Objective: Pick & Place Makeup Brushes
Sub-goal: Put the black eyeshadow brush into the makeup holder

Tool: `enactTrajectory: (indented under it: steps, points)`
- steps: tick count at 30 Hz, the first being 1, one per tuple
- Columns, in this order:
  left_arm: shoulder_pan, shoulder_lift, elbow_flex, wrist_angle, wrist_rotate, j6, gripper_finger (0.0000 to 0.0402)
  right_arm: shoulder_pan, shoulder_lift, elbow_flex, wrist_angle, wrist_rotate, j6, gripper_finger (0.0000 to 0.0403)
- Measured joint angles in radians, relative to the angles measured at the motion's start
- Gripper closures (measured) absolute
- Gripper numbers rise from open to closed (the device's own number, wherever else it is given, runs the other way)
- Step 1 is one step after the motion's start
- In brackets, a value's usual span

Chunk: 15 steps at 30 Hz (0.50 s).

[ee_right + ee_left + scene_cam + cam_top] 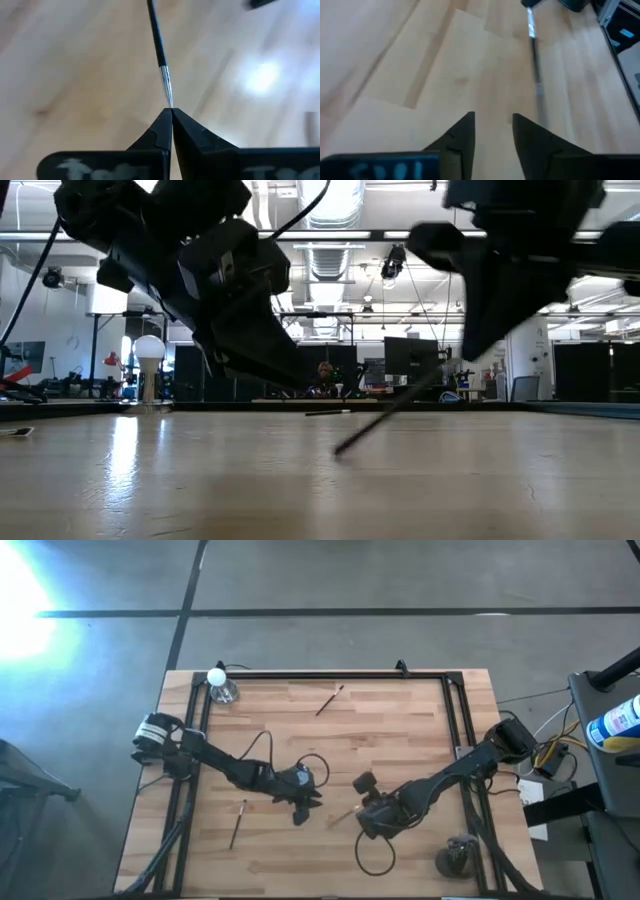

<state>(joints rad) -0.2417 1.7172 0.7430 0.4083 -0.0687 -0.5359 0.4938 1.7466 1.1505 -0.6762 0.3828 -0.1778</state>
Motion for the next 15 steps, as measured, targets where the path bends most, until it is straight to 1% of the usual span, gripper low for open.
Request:
enactTrajectory:
  steps: [2,5,9,12,15]
  points:
    - [-0.011,0.011,0.02,0.0,0.007,-0.008,0.0268,0.0,0.001,0.024,0.0,0.033,-0.034,0.0395]
    - [-0.023,0.018,0.04,-0.001,0.007,-0.009,0.0259,0.0,0.001,0.056,0.001,0.072,-0.073,0.0395]
    - [-0.035,0.023,0.05,-0.001,0.007,0.012,0.0257,-0.004,0.001,0.076,0.002,0.094,-0.095,0.0395]
    - [-0.034,0.024,0.049,-0.019,-0.019,0.016,0.0257,-0.005,0.001,0.088,0.006,0.124,-0.107,0.0395]
    - [-0.035,0.024,0.047,-0.029,-0.038,0.034,0.0257,-0.005,0.001,0.093,0.021,0.126,-0.115,0.0395]
